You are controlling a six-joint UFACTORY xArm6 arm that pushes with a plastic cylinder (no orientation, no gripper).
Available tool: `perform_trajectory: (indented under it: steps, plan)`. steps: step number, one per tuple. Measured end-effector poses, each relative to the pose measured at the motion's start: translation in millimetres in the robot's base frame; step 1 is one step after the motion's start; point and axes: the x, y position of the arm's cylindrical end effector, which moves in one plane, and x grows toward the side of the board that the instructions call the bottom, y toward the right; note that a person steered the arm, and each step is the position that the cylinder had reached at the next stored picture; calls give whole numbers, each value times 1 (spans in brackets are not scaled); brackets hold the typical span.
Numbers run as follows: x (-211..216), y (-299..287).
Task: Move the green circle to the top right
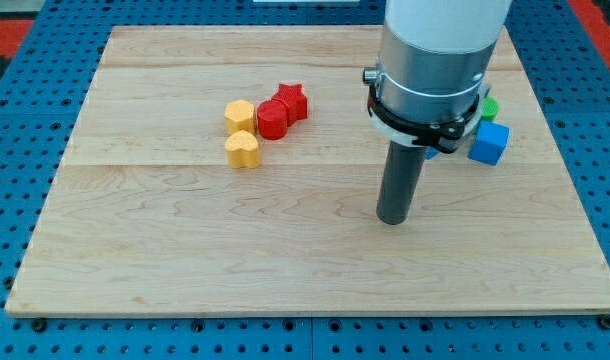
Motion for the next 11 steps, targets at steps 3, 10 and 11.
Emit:
perform_trajectory:
  steps: [3, 10, 11]
  plan:
    - [-62, 95]
    - [-235, 13]
    - [-277, 26]
